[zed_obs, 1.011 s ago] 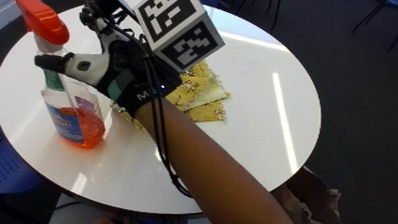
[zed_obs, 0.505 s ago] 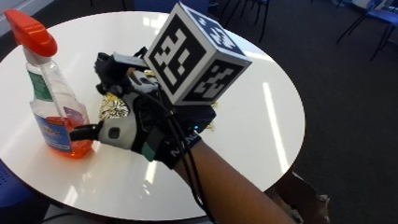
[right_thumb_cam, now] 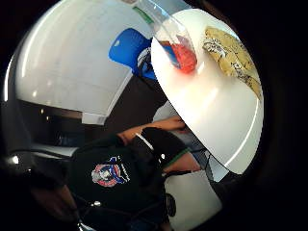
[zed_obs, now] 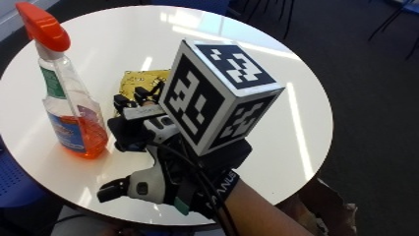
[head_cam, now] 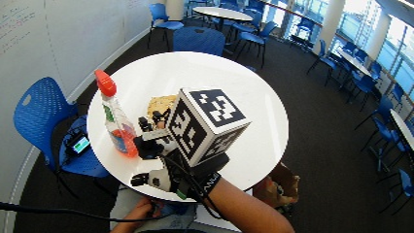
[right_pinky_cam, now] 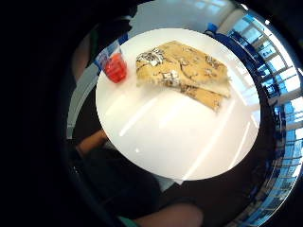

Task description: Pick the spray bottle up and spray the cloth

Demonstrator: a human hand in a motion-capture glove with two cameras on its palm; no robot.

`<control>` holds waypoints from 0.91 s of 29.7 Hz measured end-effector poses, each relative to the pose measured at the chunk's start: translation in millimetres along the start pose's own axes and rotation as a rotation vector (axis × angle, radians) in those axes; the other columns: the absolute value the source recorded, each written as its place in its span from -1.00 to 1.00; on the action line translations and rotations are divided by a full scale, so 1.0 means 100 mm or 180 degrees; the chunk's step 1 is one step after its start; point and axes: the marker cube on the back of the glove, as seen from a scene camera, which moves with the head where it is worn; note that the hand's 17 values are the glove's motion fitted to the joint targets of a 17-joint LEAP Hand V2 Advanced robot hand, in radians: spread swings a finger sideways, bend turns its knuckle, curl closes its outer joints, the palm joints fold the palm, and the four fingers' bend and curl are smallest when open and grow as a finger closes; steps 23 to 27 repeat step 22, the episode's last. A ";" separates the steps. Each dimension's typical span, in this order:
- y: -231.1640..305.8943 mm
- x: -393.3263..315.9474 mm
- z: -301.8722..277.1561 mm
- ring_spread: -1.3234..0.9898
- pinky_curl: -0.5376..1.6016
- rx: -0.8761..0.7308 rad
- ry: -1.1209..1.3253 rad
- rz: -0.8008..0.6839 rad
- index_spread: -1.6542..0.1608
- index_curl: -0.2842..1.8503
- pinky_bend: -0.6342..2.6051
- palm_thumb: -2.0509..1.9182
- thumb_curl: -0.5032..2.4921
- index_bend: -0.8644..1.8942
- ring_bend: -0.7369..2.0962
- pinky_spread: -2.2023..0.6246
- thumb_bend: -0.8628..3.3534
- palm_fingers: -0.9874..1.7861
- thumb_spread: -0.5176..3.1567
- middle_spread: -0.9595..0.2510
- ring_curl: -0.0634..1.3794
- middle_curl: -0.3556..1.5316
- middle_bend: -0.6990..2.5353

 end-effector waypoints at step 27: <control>0.16 0.03 0.00 0.18 -0.19 -0.0047 0.0010 0.0030 0.37 -0.44 -0.46 0.23 -0.45 -0.24 -0.29 0.69 -0.61 -0.08 -0.23 0.63 -0.50 -0.30 -0.46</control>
